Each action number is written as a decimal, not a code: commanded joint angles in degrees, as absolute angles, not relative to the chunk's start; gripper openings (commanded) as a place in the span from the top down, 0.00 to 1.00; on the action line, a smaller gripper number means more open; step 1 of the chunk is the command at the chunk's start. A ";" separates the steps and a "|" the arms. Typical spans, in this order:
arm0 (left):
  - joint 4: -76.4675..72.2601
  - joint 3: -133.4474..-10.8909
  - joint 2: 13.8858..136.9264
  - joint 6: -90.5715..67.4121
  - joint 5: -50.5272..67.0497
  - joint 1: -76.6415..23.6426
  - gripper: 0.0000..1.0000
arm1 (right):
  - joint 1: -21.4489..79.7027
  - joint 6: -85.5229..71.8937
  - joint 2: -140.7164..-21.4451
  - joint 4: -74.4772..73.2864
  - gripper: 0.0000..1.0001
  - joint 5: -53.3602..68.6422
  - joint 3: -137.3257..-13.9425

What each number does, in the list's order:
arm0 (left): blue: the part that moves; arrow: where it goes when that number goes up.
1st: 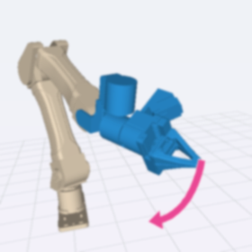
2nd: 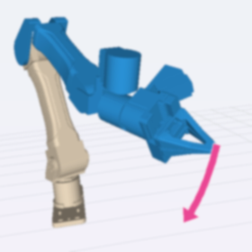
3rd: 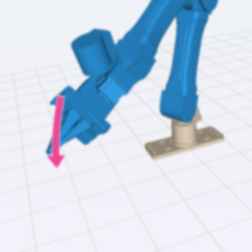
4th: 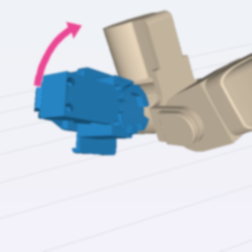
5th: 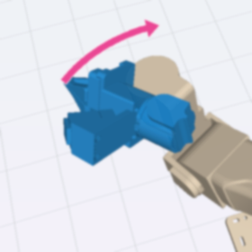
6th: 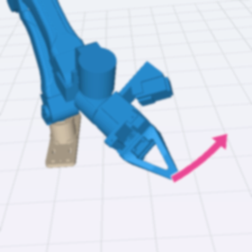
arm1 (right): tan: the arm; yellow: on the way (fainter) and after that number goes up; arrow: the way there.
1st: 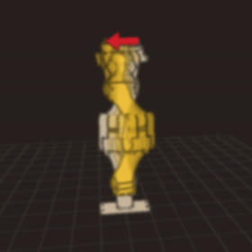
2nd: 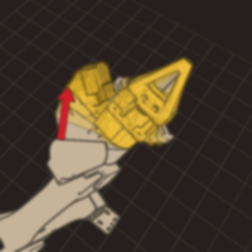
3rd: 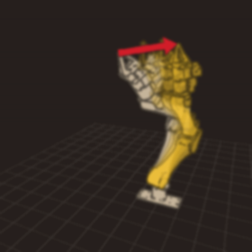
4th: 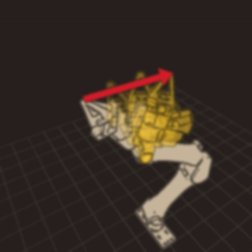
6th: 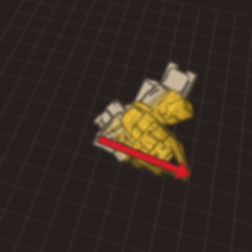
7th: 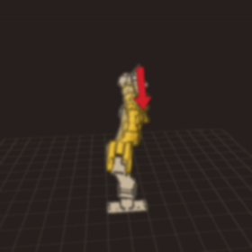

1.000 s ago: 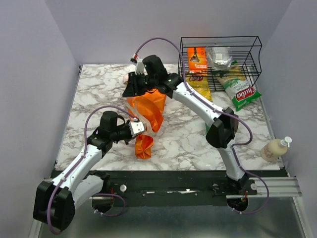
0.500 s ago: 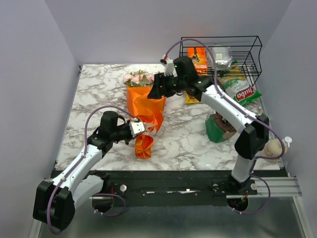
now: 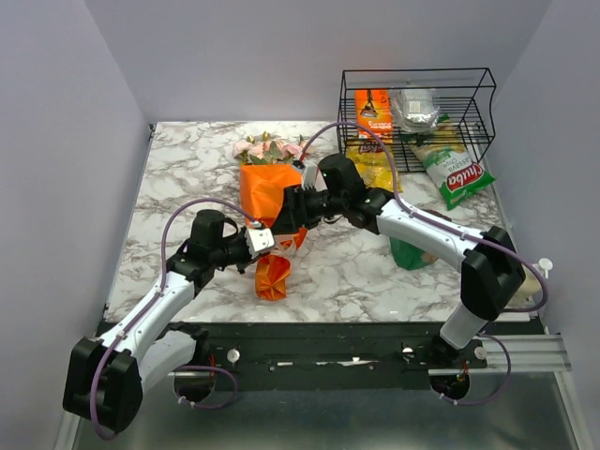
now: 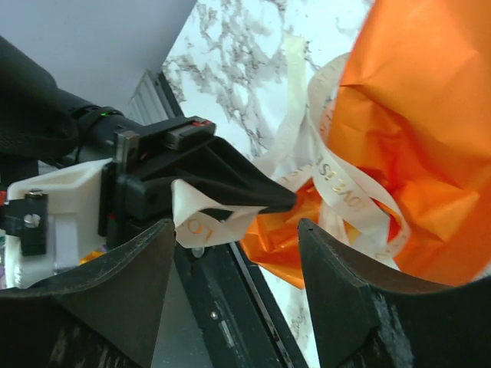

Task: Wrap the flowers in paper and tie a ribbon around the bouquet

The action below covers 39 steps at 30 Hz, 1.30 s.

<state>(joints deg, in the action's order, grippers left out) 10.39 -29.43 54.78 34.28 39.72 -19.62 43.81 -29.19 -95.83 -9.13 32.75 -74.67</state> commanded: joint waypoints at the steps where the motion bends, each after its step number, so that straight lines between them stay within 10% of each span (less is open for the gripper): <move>1: 9.05 -30.50 55.28 33.22 41.40 -19.95 1.00 | 44.30 -30.67 -98.52 -6.24 0.27 34.71 -76.90; 28: 8.35 -31.90 56.86 29.45 45.61 -19.95 1.00 | 47.11 -30.23 -102.21 1.32 0.35 39.02 -74.62; 35: 8.09 -31.81 57.92 29.45 45.09 -19.86 1.00 | 47.37 -30.76 -103.27 4.65 0.64 43.76 -74.79; 39: 8.09 -32.17 58.27 28.74 44.21 -19.95 1.00 | 47.46 -30.24 -101.96 5.01 0.99 44.12 -73.74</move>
